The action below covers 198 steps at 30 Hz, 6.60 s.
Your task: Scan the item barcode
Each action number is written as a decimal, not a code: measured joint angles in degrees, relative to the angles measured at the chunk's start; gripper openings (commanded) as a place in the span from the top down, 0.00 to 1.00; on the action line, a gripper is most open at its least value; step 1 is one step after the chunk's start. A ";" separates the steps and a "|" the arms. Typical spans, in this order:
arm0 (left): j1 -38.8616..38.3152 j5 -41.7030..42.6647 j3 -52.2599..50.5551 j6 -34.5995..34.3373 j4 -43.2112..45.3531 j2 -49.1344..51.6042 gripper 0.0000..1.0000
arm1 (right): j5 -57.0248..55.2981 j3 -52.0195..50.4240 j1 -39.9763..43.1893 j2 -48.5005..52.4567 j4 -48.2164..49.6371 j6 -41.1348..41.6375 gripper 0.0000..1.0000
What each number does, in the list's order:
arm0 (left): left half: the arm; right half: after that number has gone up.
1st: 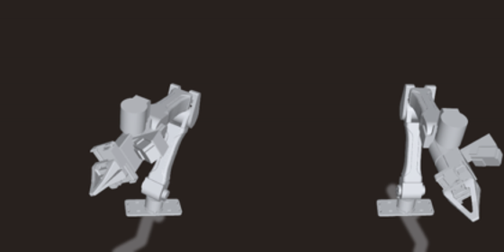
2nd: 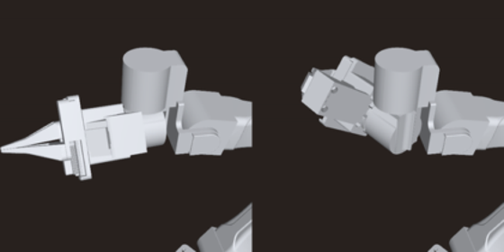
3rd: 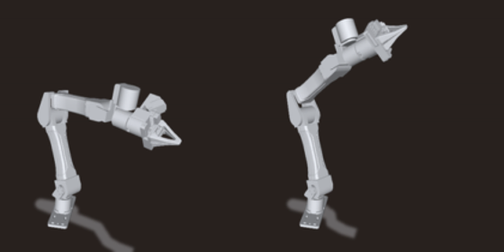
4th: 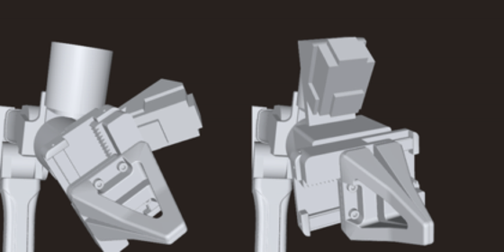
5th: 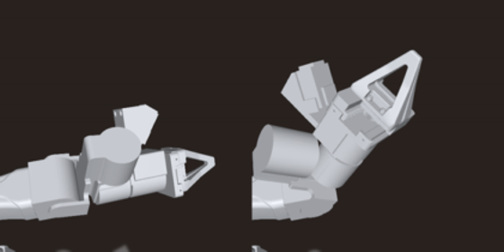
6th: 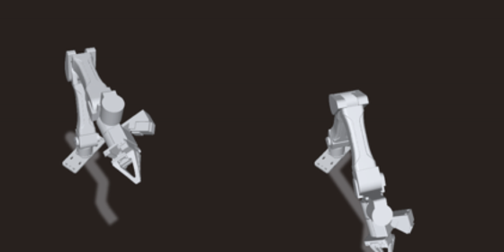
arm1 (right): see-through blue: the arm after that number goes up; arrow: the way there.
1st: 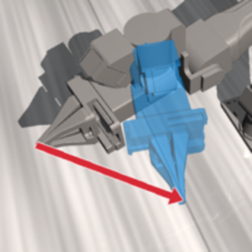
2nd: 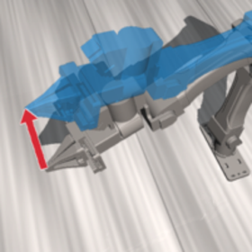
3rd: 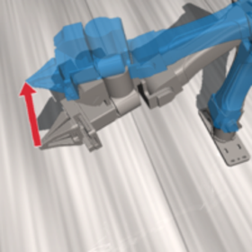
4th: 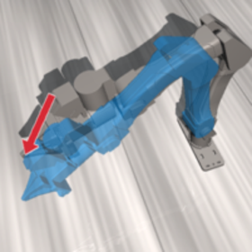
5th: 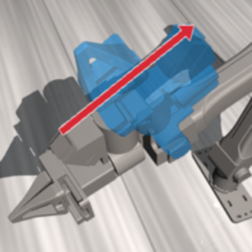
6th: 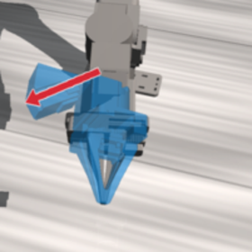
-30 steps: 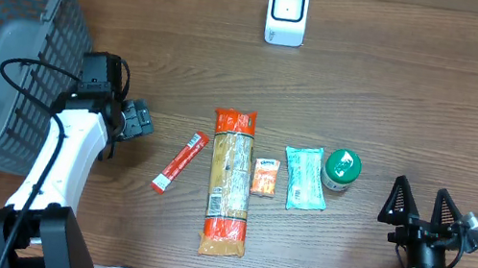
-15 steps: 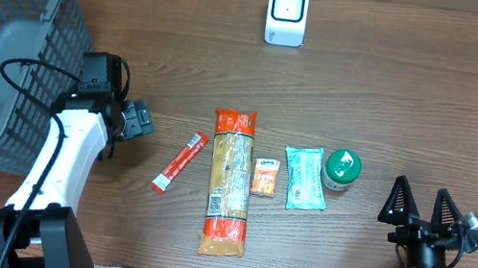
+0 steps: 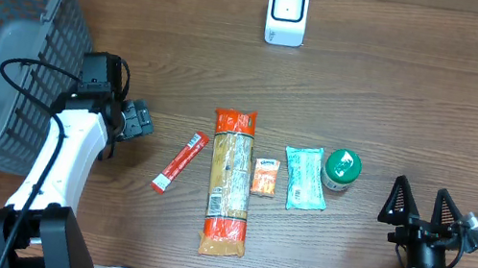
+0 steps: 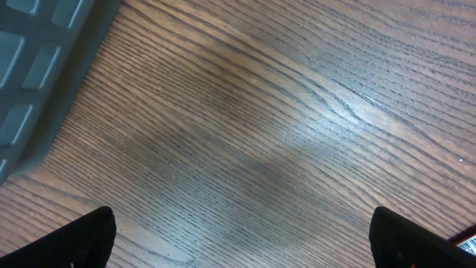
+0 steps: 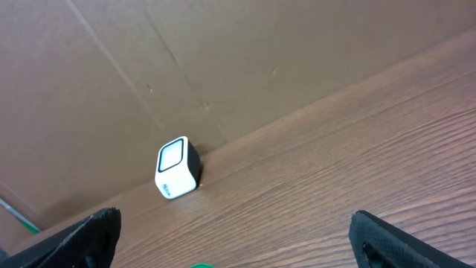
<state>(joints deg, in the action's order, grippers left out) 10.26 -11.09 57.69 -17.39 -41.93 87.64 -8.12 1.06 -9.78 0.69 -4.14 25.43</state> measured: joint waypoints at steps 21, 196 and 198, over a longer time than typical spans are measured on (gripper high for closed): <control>0.00 0.00 0.00 0.00 0.00 0.00 0.00 | 11.15 1.95 0.00 0.79 -8.24 0.02 0.00; -0.04 0.22 0.00 0.00 0.00 0.00 0.00 | 3.37 59.23 -14.62 96.39 -41.13 -9.16 0.23; -0.04 0.20 0.00 0.00 0.00 0.00 0.00 | 3.39 59.23 -14.62 96.39 -41.90 -9.16 0.24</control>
<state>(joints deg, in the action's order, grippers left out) 10.22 -10.90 57.69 -17.39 -41.93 87.64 -4.73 60.29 -24.40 97.08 -46.04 16.27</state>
